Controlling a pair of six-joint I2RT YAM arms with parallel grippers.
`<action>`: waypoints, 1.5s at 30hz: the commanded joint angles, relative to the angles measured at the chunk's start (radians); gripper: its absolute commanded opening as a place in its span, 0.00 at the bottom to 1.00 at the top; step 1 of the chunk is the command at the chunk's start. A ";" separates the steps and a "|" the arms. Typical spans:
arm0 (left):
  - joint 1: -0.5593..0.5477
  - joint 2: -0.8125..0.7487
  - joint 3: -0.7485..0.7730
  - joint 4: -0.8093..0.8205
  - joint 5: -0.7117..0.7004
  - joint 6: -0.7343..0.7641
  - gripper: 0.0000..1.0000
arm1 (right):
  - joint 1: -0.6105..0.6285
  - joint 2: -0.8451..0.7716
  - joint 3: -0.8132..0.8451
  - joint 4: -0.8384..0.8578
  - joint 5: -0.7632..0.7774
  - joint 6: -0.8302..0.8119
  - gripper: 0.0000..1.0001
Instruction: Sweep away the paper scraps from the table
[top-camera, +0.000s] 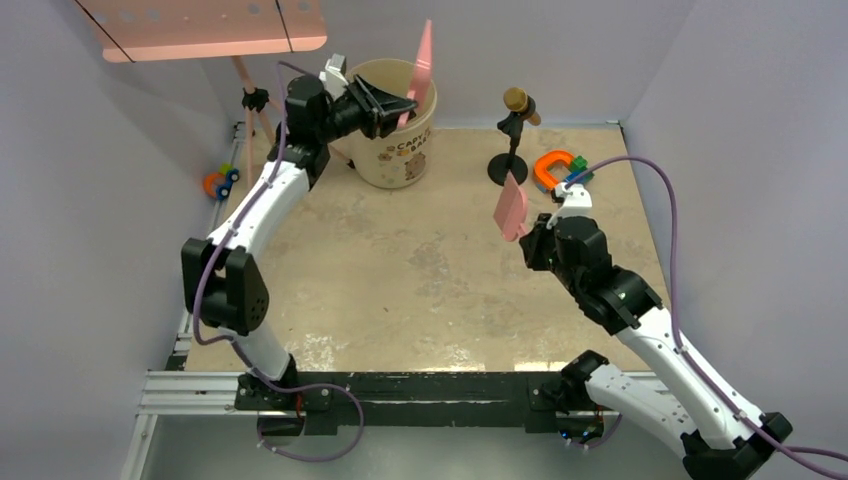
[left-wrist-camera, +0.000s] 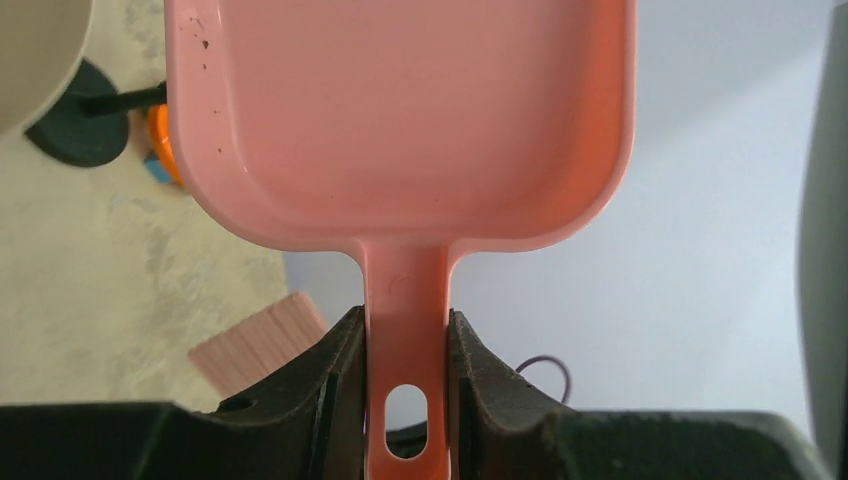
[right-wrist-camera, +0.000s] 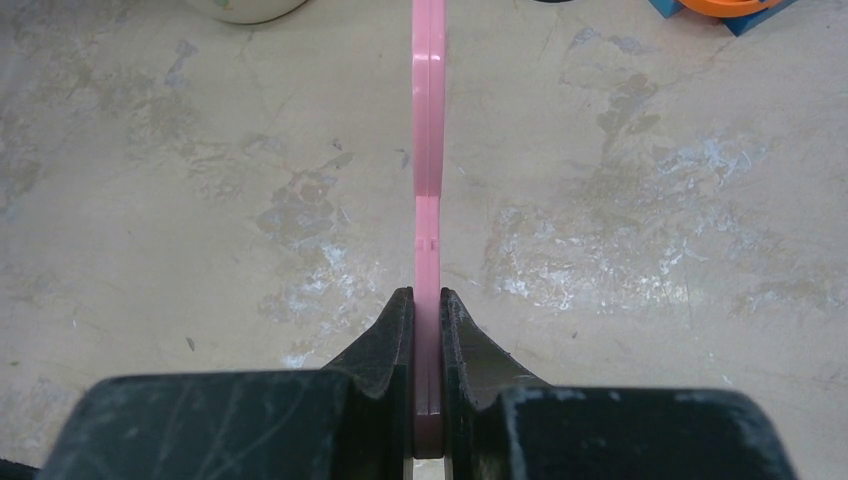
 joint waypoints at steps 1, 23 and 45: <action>-0.067 -0.203 -0.012 -0.420 -0.057 0.434 0.00 | -0.002 -0.025 -0.023 0.080 0.003 0.041 0.00; -0.232 -0.623 -0.690 -0.739 -0.756 0.927 0.00 | -0.015 0.226 -0.192 0.430 -0.242 0.251 0.00; -0.224 -0.338 -0.671 -0.627 -0.922 0.929 0.00 | -0.443 0.423 -0.095 0.495 -0.621 0.264 0.14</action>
